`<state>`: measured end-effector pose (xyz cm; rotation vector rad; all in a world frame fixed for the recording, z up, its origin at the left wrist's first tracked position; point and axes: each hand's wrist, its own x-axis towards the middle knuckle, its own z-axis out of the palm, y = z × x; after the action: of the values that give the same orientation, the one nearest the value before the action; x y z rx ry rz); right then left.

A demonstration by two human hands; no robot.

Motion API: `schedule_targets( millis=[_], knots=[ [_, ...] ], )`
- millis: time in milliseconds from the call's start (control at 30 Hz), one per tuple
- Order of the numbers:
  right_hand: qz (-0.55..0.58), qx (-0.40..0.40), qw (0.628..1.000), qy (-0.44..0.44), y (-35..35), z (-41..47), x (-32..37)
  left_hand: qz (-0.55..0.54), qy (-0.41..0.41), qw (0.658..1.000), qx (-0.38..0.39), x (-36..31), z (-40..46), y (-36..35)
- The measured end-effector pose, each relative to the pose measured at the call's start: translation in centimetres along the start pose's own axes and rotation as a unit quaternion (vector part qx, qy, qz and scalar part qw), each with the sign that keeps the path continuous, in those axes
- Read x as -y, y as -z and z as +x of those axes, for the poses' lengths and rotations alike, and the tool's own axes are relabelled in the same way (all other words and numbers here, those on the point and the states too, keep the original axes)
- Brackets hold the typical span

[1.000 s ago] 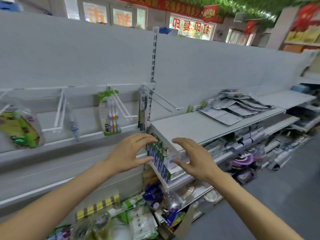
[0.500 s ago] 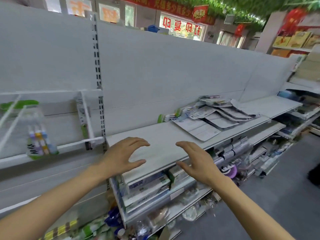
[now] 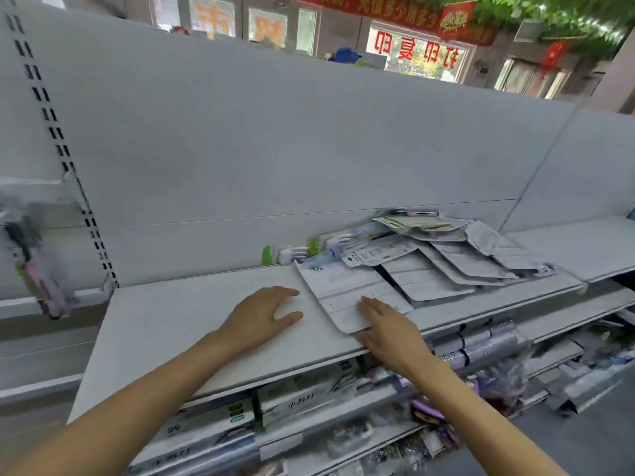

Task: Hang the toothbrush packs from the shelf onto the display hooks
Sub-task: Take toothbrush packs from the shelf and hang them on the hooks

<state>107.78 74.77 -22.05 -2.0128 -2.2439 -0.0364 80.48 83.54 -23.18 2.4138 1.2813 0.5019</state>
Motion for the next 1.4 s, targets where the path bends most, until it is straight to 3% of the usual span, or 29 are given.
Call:
schedule_targets(
  millis=[167,267,400,567,833,1033,1233,1400],
  knots=[
    [-0.053,-0.078,0.993,0.078,-1.4,0.9,-1.5,-0.114,0.064,0.991,-0.027,-3.1,3.6,-2.3],
    [-0.064,-0.109,0.987,0.103,-2.1,0.9,-1.8,-0.205,0.146,0.966,-0.065,-4.7,5.1,-3.1],
    [0.048,-0.153,0.978,0.134,-2.3,0.6,-1.0,-0.367,0.249,0.887,-0.126,-6.0,6.2,-3.5],
    [0.118,-0.150,0.965,0.182,-0.7,0.4,1.5,-0.504,0.290,0.803,-0.129,-6.7,6.0,-2.9],
    [0.133,-0.144,0.975,0.102,1.3,6.5,-1.5,-0.489,0.282,0.811,-0.153,-4.9,3.3,-1.5],
    [0.031,-0.120,0.986,0.110,0.1,14.0,-1.4,-0.492,0.275,0.814,-0.141,-3.4,0.6,-0.5],
    [-0.029,-0.123,0.988,0.084,-0.4,15.7,0.3,-0.480,0.292,0.813,-0.154,-1.5,-2.5,0.7],
    [0.028,-0.145,0.982,0.117,0.2,15.7,1.1,-0.477,0.301,0.804,-0.186,0.0,-5.0,2.1]
  ],
)
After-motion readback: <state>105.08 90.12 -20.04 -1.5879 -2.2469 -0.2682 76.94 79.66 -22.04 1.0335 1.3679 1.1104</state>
